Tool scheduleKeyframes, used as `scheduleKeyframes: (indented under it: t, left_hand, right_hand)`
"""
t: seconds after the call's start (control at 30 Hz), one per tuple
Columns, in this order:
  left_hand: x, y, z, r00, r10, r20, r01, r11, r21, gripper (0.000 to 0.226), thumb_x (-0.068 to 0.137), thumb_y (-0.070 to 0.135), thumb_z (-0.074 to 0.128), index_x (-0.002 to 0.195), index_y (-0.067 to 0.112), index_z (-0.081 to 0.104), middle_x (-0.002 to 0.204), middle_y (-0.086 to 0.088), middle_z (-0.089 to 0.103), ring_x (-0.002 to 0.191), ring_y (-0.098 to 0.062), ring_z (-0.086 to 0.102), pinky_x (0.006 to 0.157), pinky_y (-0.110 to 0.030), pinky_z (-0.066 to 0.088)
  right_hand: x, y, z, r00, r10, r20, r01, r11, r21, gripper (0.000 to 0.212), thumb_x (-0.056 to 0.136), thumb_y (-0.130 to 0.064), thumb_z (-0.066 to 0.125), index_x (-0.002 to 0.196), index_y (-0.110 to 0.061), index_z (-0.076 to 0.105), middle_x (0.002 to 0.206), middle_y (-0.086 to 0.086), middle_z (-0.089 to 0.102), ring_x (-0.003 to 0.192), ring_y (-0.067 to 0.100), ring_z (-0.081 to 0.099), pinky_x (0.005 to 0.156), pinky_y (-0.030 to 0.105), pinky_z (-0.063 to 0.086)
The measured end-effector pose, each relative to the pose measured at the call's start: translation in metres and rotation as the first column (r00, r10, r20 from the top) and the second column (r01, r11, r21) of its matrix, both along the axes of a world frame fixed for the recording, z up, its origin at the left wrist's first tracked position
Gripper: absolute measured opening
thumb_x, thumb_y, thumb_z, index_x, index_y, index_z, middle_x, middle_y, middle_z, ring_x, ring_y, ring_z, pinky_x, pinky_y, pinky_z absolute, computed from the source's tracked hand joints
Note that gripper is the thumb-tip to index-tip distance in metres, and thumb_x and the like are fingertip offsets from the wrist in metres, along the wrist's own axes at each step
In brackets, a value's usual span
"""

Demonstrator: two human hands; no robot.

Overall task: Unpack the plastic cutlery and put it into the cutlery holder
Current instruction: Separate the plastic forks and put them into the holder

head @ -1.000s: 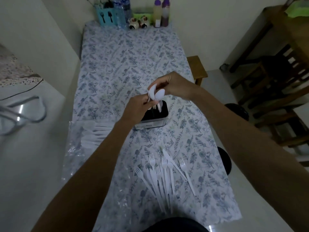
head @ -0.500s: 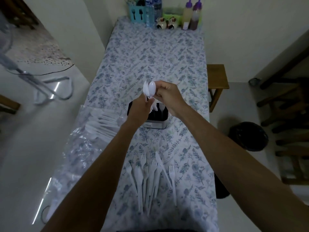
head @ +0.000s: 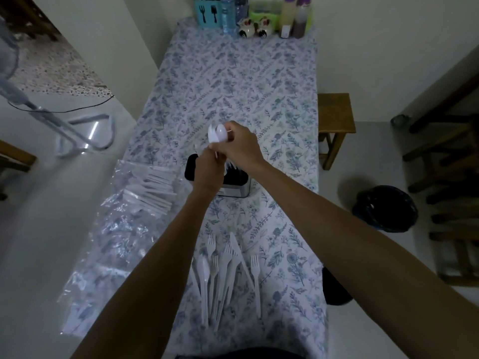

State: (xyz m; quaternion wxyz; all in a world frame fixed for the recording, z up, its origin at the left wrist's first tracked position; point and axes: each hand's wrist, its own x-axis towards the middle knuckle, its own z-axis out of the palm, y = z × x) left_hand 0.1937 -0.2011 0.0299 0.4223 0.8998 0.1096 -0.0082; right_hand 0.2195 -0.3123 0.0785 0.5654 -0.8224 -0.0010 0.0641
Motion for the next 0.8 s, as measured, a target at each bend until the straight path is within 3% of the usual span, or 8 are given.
scheduleKeyframes:
  t: [0.1, 0.3, 0.4, 0.5, 0.6, 0.7, 0.8]
  left_hand:
    - [-0.001, 0.003, -0.008, 0.999, 0.038, -0.006, -0.038, 0.999, -0.031, 0.03, 0.107, 0.026, 0.048, 0.106, -0.002, 0.059, 0.076, 0.001, 0.059, 0.062, -0.006, 0.054, 0.048, -0.011, 0.036]
    - [0.003, 0.01, -0.003, 0.998, 0.006, 0.061, -0.003, 0.999, -0.04, 0.029, 0.106, 0.031, 0.053, 0.105, 0.003, 0.061, 0.067, 0.01, 0.053, 0.058, -0.001, 0.051, 0.051, -0.01, 0.036]
    - [0.008, 0.015, -0.002, 0.997, 0.021, 0.073, -0.016, 0.998, -0.068, 0.032, 0.104, 0.031, 0.056, 0.091, 0.002, 0.06, 0.063, 0.003, 0.052, 0.055, -0.004, 0.047, 0.052, -0.015, 0.036]
    - [0.013, 0.018, -0.002, 0.996, 0.039, 0.077, -0.033, 0.996, -0.081, 0.04, 0.102, 0.036, 0.059, 0.08, 0.002, 0.057, 0.066, -0.011, 0.058, 0.058, -0.016, 0.051, 0.055, -0.028, 0.035]
    - [0.017, 0.021, -0.001, 0.996, 0.055, 0.076, -0.048, 0.996, -0.081, 0.039, 0.101, 0.033, 0.061, 0.068, 0.015, 0.048, 0.059, 0.002, 0.05, 0.052, -0.011, 0.044, 0.051, -0.026, 0.031]
    - [0.017, 0.019, 0.0, 0.996, 0.057, 0.069, -0.049, 0.993, -0.108, 0.041, 0.1, 0.03, 0.063, 0.065, 0.02, 0.044, 0.057, 0.005, 0.046, 0.049, -0.006, 0.039, 0.05, -0.022, 0.028]
    - [0.011, 0.012, -0.004, 0.996, 0.063, 0.059, -0.054, 0.989, -0.141, 0.043, 0.098, 0.027, 0.066, 0.065, 0.016, 0.042, 0.057, 0.003, 0.042, 0.05, -0.008, 0.034, 0.051, -0.023, 0.027]
  right_hand:
    - [0.004, 0.003, -0.002, 0.998, 0.052, 0.034, -0.05, 0.997, -0.065, 0.041, 0.08, -0.026, 0.082, 0.114, -0.013, 0.064, 0.102, -0.003, 0.066, 0.088, 0.011, 0.062, 0.055, 0.004, 0.044]
    - [0.027, 0.005, -0.001, 0.99, 0.125, 0.061, -0.111, 0.975, -0.191, 0.047, 0.078, -0.031, 0.084, 0.116, -0.01, 0.065, 0.102, 0.0, 0.067, 0.09, 0.014, 0.063, 0.057, 0.006, 0.045]
    - [0.04, 0.009, 0.002, 0.988, 0.145, 0.046, -0.13, 0.964, -0.231, 0.054, 0.077, -0.032, 0.084, 0.122, -0.01, 0.064, 0.117, 0.007, 0.069, 0.096, 0.015, 0.062, 0.071, 0.022, 0.049]
    - [0.048, 0.012, 0.006, 0.986, 0.163, 0.033, -0.149, 0.957, -0.25, 0.061, 0.077, -0.034, 0.085, 0.128, -0.011, 0.063, 0.121, 0.005, 0.068, 0.095, 0.012, 0.058, 0.071, 0.019, 0.045]
    - [0.052, 0.014, 0.006, 0.989, 0.148, 0.011, -0.142, 0.966, -0.217, 0.057, 0.075, -0.035, 0.087, 0.123, -0.014, 0.065, 0.115, 0.002, 0.069, 0.095, 0.012, 0.061, 0.065, 0.013, 0.046]
    - [0.05, 0.013, 0.003, 0.992, 0.122, -0.018, -0.123, 0.978, -0.166, 0.053, 0.073, -0.035, 0.088, 0.116, -0.015, 0.065, 0.107, 0.001, 0.069, 0.097, 0.018, 0.068, 0.079, 0.033, 0.06]
    - [0.042, 0.005, -0.005, 0.994, 0.092, -0.053, -0.098, 0.988, -0.118, 0.049, 0.07, -0.036, 0.087, 0.11, -0.022, 0.064, 0.104, 0.001, 0.072, 0.093, 0.017, 0.071, 0.08, 0.045, 0.062]
